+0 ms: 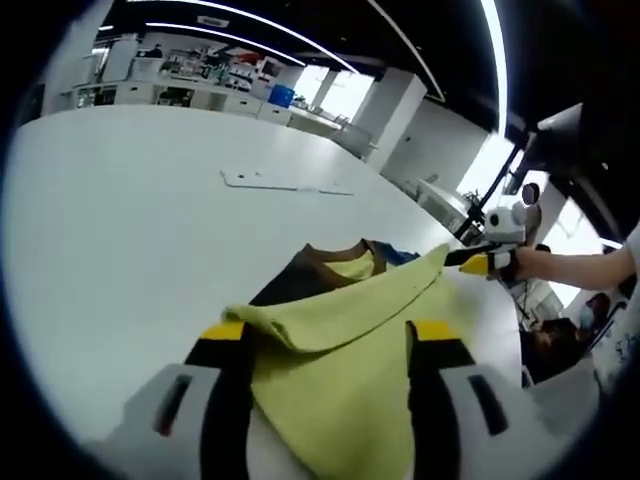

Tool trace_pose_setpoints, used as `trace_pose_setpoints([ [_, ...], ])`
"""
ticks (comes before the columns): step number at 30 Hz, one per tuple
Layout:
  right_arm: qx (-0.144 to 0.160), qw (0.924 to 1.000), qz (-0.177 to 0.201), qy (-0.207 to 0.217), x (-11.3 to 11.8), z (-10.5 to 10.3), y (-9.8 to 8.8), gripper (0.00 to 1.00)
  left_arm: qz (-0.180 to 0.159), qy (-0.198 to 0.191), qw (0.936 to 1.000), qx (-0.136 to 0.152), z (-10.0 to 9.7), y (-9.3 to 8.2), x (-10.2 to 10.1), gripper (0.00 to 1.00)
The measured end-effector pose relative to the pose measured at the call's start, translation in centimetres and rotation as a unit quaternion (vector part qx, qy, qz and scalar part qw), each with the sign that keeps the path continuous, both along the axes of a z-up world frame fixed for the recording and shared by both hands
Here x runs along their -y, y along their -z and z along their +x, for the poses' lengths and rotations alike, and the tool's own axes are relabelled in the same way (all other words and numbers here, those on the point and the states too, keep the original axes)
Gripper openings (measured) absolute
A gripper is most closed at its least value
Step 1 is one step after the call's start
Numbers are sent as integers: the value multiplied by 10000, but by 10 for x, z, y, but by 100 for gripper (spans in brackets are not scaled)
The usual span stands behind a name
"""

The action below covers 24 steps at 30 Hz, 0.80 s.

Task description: Fold the garment on the visible template until the final outline fits inside the template.

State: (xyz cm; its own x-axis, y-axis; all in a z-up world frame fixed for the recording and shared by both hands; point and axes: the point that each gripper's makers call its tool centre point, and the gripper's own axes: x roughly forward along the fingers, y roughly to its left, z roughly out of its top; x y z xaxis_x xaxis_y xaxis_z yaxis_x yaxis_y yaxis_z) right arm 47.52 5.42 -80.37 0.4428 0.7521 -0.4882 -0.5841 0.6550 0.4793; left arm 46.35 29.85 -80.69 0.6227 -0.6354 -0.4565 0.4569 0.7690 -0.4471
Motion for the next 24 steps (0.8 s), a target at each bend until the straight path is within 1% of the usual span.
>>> trace_pose_setpoints([
  [3,-16,9999,-109,87,2,9,6,56,29,-71,10000,-64,0,3,-1,60],
  [4,23,9999,-133,71,2,10,6,56,30,-87,9999,-58,1,4,-1,60],
  [7,-25,9998,-181,104,3,13,11,57,-11,-242,9997,-94,8,8,-6,63],
  [9,-4,9997,-219,141,5,17,14,57,-75,-279,9995,-90,10,7,-6,63],
  [13,-13,9995,-234,201,6,18,13,59,-36,-345,9994,-73,12,8,-7,66],
  [17,-16,9993,-262,251,8,22,16,60,-28,-369,9993,-82,14,9,-8,67],
  [20,30,9988,-346,338,12,25,18,64,-23,-399,9992,-71,16,9,-8,68],
  [21,23,9988,-346,351,13,26,18,64,-20,-407,9991,-64,17,9,-8,69],
  [22,7,9989,-331,344,13,26,18,64,28,-463,9989,-53,19,10,-10,72],
  [24,-10,9989,-307,355,13,26,16,64,11,-490,9988,-47,23,11,-13,77],
])
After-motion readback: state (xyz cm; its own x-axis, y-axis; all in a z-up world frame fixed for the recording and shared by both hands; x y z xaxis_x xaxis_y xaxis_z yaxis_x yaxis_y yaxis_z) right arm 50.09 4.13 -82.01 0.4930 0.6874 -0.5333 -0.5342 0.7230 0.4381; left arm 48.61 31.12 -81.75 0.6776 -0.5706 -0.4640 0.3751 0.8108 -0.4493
